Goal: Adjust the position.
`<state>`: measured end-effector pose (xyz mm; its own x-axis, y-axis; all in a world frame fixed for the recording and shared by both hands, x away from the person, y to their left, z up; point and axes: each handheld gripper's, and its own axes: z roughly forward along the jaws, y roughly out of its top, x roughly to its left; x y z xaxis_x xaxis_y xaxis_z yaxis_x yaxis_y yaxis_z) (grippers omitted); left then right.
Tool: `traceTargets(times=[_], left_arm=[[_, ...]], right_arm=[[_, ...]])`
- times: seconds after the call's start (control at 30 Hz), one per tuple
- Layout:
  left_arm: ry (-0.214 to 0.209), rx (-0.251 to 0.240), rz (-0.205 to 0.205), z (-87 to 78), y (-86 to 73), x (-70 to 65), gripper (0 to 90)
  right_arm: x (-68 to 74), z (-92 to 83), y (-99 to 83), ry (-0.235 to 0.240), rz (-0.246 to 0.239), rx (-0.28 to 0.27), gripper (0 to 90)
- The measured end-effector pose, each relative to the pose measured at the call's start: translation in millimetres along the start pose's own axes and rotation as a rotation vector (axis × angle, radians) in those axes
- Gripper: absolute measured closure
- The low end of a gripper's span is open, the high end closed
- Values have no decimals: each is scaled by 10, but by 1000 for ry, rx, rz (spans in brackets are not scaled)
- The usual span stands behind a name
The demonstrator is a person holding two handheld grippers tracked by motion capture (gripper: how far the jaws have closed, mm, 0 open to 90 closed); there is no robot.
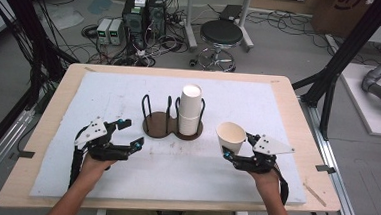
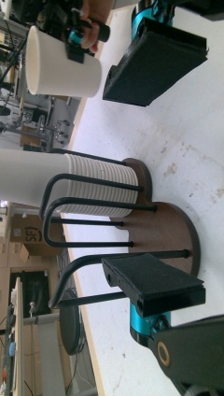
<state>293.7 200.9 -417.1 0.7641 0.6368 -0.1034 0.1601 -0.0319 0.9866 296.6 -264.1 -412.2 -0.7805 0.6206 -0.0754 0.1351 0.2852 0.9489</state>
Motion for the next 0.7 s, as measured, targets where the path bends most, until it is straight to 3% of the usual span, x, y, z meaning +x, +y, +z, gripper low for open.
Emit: traceTargets(times=[0.4, 0.7], left_arm=[[47, -11, -17, -82, -64, 98, 170], [41, -17, -17, -86, -49, 64, 170]], right_arm=[[-110, -102, -29, -86, 46, -43, 336], [-117, -141, -33, -125, 62, -44, 336]])
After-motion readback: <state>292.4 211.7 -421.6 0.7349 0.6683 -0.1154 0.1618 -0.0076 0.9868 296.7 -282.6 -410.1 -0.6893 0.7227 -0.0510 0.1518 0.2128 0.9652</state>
